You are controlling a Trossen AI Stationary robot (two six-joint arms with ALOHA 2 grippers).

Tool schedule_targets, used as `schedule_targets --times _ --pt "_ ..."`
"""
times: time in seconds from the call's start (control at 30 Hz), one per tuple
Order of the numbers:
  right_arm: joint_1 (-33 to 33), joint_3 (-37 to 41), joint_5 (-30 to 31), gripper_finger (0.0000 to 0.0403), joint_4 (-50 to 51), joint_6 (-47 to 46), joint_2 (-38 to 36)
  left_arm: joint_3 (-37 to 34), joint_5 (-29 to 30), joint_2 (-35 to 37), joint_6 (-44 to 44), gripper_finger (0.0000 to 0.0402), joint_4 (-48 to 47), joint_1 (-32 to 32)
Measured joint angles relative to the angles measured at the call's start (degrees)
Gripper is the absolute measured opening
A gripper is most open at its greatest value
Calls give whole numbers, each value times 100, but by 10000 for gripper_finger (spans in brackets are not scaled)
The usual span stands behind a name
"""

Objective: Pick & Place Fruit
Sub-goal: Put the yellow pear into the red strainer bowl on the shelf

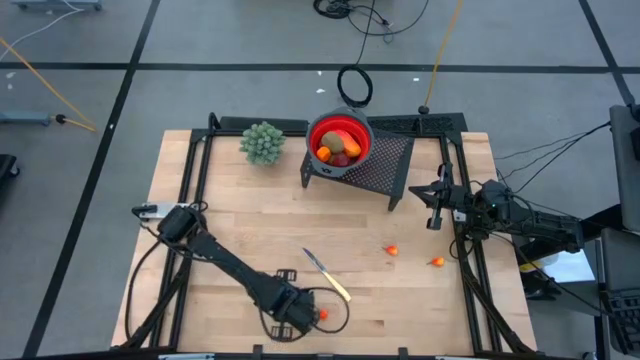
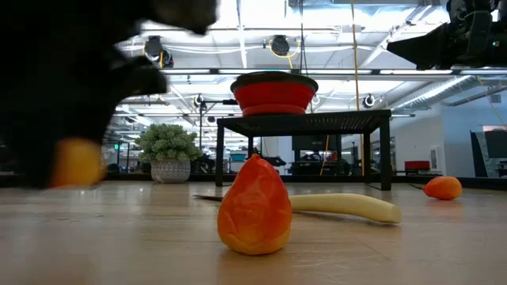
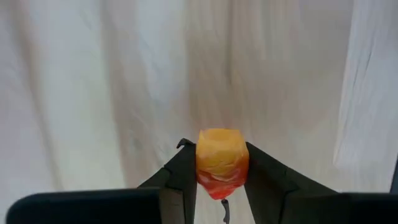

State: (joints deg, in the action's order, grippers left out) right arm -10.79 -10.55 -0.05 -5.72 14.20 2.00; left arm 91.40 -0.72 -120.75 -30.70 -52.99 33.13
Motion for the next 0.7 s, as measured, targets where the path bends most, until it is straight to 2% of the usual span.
schedule_targets --times 0.17,0.33,0.53,0.7 --pt "1 0 0 0 -8 -93 -2 365 426 78 -2 104 6 -309" --pt "0 0 0 0 -217 -784 0 661 699 278 84 104 334 -571" --pt "2 -2 -2 0 -580 -1304 0 666 857 621 204 104 1563 -890" --pt "0 -2 -4 0 -858 -1740 0 666 891 747 407 104 3086 -1149"
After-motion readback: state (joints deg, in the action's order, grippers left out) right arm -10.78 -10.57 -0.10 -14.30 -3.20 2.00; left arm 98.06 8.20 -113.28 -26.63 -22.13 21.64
